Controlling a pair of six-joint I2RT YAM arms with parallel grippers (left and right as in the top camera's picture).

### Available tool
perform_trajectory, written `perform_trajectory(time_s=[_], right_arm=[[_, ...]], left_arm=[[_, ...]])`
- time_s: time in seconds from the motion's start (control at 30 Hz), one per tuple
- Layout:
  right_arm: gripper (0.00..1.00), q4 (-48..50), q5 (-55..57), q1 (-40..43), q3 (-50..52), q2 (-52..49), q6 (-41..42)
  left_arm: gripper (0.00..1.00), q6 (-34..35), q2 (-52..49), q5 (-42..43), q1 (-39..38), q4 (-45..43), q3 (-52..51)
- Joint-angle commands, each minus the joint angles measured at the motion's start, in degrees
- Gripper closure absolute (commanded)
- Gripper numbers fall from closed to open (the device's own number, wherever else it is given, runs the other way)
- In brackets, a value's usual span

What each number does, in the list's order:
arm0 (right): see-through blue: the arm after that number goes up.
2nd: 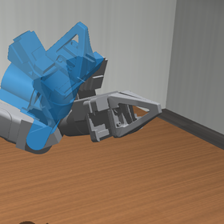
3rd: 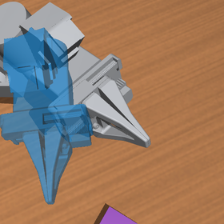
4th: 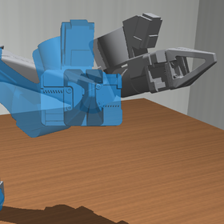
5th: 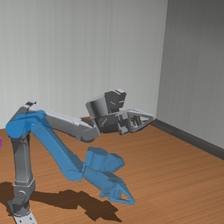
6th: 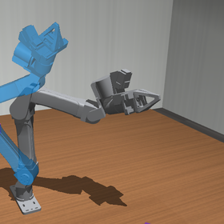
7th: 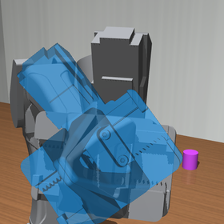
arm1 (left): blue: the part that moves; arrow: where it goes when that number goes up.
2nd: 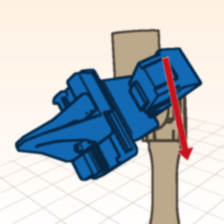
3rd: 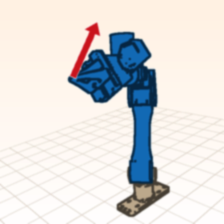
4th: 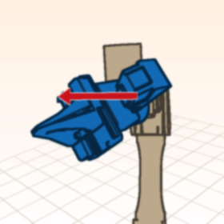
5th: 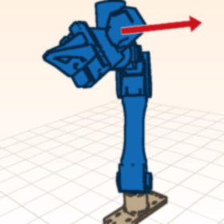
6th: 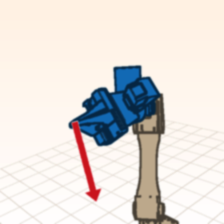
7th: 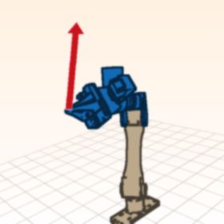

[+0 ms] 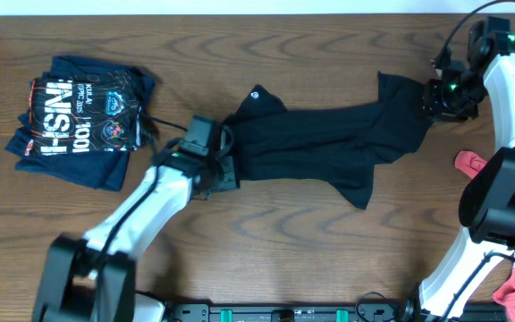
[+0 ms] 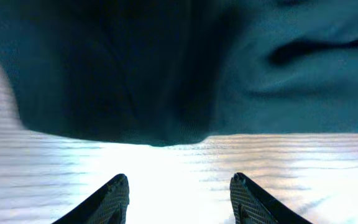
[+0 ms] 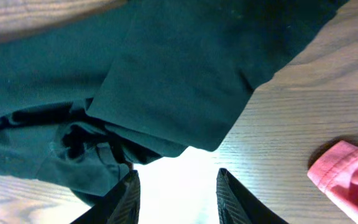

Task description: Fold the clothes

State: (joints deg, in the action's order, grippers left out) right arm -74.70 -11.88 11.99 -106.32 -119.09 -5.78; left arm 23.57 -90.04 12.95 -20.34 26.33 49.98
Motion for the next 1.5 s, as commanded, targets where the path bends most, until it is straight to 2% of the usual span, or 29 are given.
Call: perform_trajectory(time_s=[0.0, 0.13, 0.17, 0.2, 0.33, 0.47, 0.57, 0.7, 0.73, 0.8, 0.9, 1.03, 1.17, 1.3, 1.37, 1.47], right_arm=[[0.62, -0.5, 1.4, -0.3, 0.4, 0.6, 1.0], [0.62, -1.3, 1.4, -0.3, 0.4, 0.6, 1.0], [0.62, -1.4, 1.4, -0.3, 0.4, 0.6, 1.0], [0.62, -1.4, 1.4, -0.3, 0.4, 0.6, 1.0], [0.63, -1.7, 1.4, -0.3, 0.4, 0.6, 1.0], [0.63, -2.3, 1.4, -0.3, 0.4, 0.6, 1.0], [0.63, -2.3, 1.4, -0.3, 0.4, 0.6, 1.0], [0.62, -2.3, 1.4, -0.3, 0.4, 0.6, 1.0], [0.62, -2.3, 1.4, -0.3, 0.4, 0.6, 1.0], [0.62, -2.3, 1.4, -0.3, 0.4, 0.6, 1.0], [0.62, -2.3, 1.4, -0.3, 0.4, 0.6, 1.0], [0.62, -2.3, 1.4, -0.3, 0.4, 0.6, 1.0], [0.62, -2.4, 1.4, -0.3, 0.4, 0.6, 1.0], [0.62, -2.7, 1.4, -0.3, 0.4, 0.6, 1.0], [0.62, -2.9, 1.4, -0.3, 0.4, 0.6, 1.0], [0.62, -2.9, 1.4, -0.3, 0.4, 0.6, 1.0]], left_arm=[[0.45, 3.3, -4.3, -0.3, 0.0, -2.3, 0.5], [0.47, 3.0, -8.2, -5.6, 0.0, -8.2, 0.5], [0.65, 2.0, -8.7, -7.9, 0.1, -10.0, 0.5], [0.94, 0.5, -8.8, -10.4, 0.3, -12.1, 0.5], [0.94, -9.0, -8.3, -13.5, 3.1, -20.9, 2.9], [0.94, -10.9, -8.3, -13.6, 7.8, -19.3, 12.3], [0.91, -10.9, -8.3, -12.2, 10.2, -14.3, 20.1], [0.37, -10.8, -8.1, -1.7, 10.6, -1.1, 25.8], [0.28, -10.7, -8.1, 1.3, 10.4, 2.2, 25.8], [0.20, -9.6, -8.2, 5.2, 9.6, 9.1, 25.4], [0.19, -6.6, -8.4, 6.1, 7.5, 17.0, 23.8], [0.23, -3.7, -8.5, 6.1, 3.2, 19.3, 20.0], [0.23, -0.2, -8.5, 5.9, -1.5, 13.3, 14.9], [0.25, 7.4, -8.5, 5.9, -4.6, 4.8, 9.6], [0.27, 10.2, -8.5, 5.4, -5.6, 0.8, 7.3], [0.36, 12.2, -8.5, 2.1, -6.5, -4.9, 4.6]])
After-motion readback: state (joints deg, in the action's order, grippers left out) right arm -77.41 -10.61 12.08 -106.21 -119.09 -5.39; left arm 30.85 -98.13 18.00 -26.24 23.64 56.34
